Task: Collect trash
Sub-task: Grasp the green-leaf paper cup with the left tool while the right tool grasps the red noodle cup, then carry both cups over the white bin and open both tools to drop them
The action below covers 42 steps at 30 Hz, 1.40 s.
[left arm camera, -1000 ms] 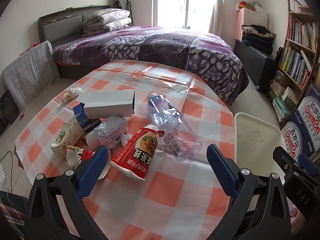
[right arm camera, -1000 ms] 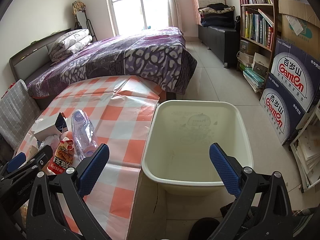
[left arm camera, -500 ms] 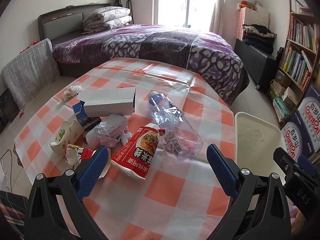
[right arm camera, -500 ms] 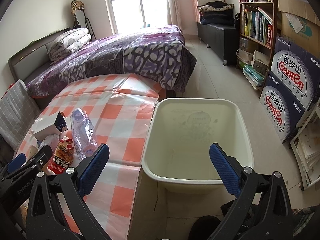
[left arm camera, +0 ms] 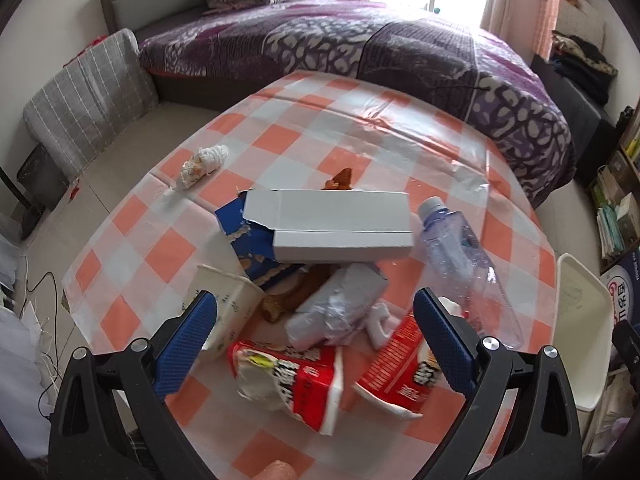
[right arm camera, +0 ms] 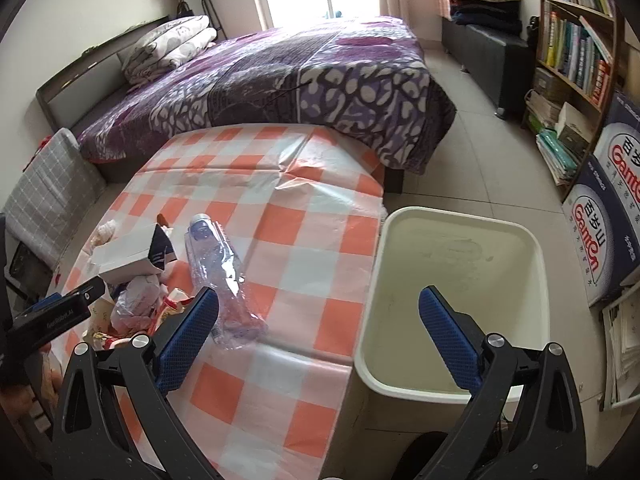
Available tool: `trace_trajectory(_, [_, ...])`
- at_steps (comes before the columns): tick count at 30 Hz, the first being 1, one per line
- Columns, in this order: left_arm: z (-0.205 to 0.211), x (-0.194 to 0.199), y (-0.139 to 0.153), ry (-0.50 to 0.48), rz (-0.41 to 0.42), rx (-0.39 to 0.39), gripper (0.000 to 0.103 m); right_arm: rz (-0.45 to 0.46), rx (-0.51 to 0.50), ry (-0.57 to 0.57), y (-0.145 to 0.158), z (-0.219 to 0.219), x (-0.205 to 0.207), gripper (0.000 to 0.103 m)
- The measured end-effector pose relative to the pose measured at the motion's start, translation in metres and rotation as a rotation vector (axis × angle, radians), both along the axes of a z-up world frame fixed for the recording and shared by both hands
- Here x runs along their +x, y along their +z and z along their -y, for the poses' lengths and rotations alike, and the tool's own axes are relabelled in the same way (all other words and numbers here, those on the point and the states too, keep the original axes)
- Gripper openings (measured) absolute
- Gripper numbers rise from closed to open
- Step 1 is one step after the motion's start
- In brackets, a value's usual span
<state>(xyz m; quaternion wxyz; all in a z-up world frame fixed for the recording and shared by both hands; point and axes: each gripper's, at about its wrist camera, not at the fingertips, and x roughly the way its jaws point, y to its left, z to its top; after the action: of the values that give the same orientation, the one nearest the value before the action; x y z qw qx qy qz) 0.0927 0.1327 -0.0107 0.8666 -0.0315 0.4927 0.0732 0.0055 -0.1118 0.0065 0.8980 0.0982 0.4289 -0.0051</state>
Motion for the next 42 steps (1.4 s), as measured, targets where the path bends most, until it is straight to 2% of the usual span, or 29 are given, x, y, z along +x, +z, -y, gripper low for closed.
trace_trajectory(4, [-0.033,0.029,-0.022,-0.081,-0.286,-0.033,0.096,-0.065,0.024,0.084,-0.005,-0.018,0.023,0.096])
trace_trajectory(6, [-0.05,0.031,-0.036,-0.081,-0.364,-0.051,0.096,-0.098,0.059,0.117,-0.012,-0.026,0.03,0.096])
trace_trajectory(8, [-0.069,0.03,-0.049,-0.057,-0.412,-0.099,0.096,-0.129,0.102,0.142,-0.024,-0.034,0.034,0.096])
trace_trajectory(12, [-0.1,0.027,-0.074,0.005,-0.459,-0.256,0.096,-0.228,0.187,0.178,-0.051,-0.052,0.043,0.096])
trace_trajectory(15, [-0.108,0.026,-0.088,0.006,-0.481,-0.291,0.096,-0.292,0.262,0.196,-0.064,-0.067,0.046,0.096])
trace_trajectory(17, [-0.109,0.024,-0.094,-0.007,-0.501,-0.276,0.096,-0.316,0.275,0.192,-0.07,-0.073,0.049,0.096])
trace_trajectory(19, [-0.11,0.019,-0.094,-0.02,-0.509,-0.245,0.096,-0.359,0.319,0.179,-0.078,-0.08,0.051,0.096])
trace_trajectory(22, [-0.119,0.009,-0.092,-0.003,-0.504,-0.284,0.094,-0.417,0.373,0.15,-0.089,-0.089,0.053,0.096])
trace_trajectory(25, [-0.131,-0.002,-0.087,0.025,-0.483,-0.298,0.08,-0.442,0.39,0.132,-0.093,-0.104,0.053,0.096])
trace_trajectory(26, [-0.134,-0.006,-0.083,0.025,-0.471,-0.301,0.072,-0.44,0.386,0.135,-0.094,-0.109,0.052,0.096])
trace_trajectory(27, [-0.141,-0.008,-0.078,0.022,-0.464,-0.314,0.068,-0.438,0.376,0.144,-0.093,-0.116,0.052,0.096])
trace_trajectory(29, [-0.146,-0.015,-0.071,0.023,-0.449,-0.341,0.054,-0.432,0.342,0.154,-0.091,-0.127,0.051,0.096])
trace_trajectory(32, [-0.152,-0.025,-0.064,0.014,-0.439,-0.348,0.041,-0.434,0.316,0.149,-0.097,-0.139,0.054,0.094])
trace_trajectory(33, [-0.154,-0.028,-0.064,0.011,-0.435,-0.351,0.036,-0.439,0.318,0.141,-0.1,-0.141,0.055,0.086])
trace_trajectory(34, [-0.156,-0.032,-0.061,0.01,-0.43,-0.361,0.033,-0.443,0.322,0.14,-0.103,-0.142,0.057,0.069])
trace_trajectory(36, [-0.163,-0.034,-0.066,0.014,-0.413,-0.384,0.028,-0.446,0.326,0.148,-0.107,-0.144,0.06,0.046])
trace_trajectory(37, [-0.167,-0.037,-0.067,0.018,-0.399,-0.396,0.028,-0.442,0.332,0.15,-0.108,-0.144,0.06,0.04])
trace_trajectory(42, [-0.181,-0.031,-0.054,0.035,-0.319,-0.43,0.028,-0.358,0.321,0.192,-0.088,-0.15,0.058,0.039])
